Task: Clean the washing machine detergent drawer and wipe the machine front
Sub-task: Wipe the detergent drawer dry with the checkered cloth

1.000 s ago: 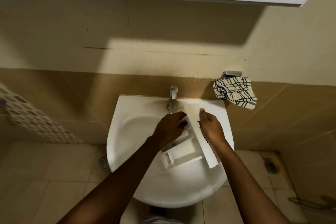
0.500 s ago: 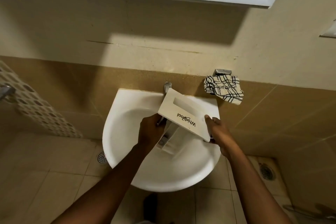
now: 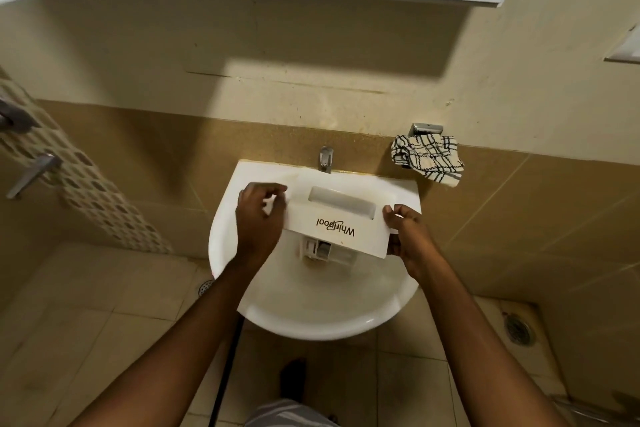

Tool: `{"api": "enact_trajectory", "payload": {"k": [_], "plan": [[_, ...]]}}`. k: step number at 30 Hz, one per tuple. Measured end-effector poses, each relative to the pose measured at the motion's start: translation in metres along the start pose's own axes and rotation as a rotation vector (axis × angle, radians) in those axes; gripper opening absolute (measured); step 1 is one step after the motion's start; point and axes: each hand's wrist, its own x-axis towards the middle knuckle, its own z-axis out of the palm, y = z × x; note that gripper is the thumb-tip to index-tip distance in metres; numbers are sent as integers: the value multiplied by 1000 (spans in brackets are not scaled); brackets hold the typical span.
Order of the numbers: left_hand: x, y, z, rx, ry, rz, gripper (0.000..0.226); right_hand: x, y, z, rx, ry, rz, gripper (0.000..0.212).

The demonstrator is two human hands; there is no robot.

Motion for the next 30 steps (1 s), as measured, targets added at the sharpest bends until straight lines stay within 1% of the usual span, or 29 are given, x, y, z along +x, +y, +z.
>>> {"api": "enact_trajectory", "payload": {"k": [1,3,5,6,10,13,14,15,17,19,20,21,22,23,25,26,27,28,30], "plan": [[3,4,2,111,-75,201,19,0,-1,3,-10,0,-6,17],[4,14,10,293,-290,488,28,-2,-3,11,-32,-8,-22,18],[0,19,22,444,-435,659,32,-4,-4,17,-60,-11,-35,17],[-2,19,28,490,-462,696,34,-4,-5,20,-67,-11,-40,17],[-5,17,42,621,-452,692,41,-5,0,24,-89,-32,-63,10],[-3,19,44,625,-421,702,51,-2,3,18,-172,-59,-109,14],[-1,20,44,613,-396,704,51,0,1,15,-218,-34,-165,15],[1,22,44,602,-371,704,50,3,-2,12,-296,22,-264,20],[5,30,43,589,-332,708,50,11,-13,4,-481,199,-495,29],[7,34,43,588,-306,730,50,21,-31,-1,-613,404,-716,27],[8,35,44,581,-303,745,50,27,-41,-4,-664,478,-815,27],[10,36,44,574,-304,760,49,36,-50,-6,-731,518,-883,26],[11,37,45,572,-300,782,48,48,-57,-10,-828,528,-910,29],[12,39,45,572,-289,806,46,59,-61,-13,-957,513,-879,38],[14,42,46,575,-253,851,42,82,-63,-21,-1209,435,-723,66],[14,44,46,577,-234,869,40,91,-62,-25,-1300,395,-651,76],[14,45,46,577,-220,885,38,98,-60,-27,-1365,366,-608,79],[14,45,46,574,-210,898,36,103,-58,-30,-1403,349,-597,78],[15,45,46,564,-199,917,34,110,-54,-32,-1420,345,-623,73]]}}
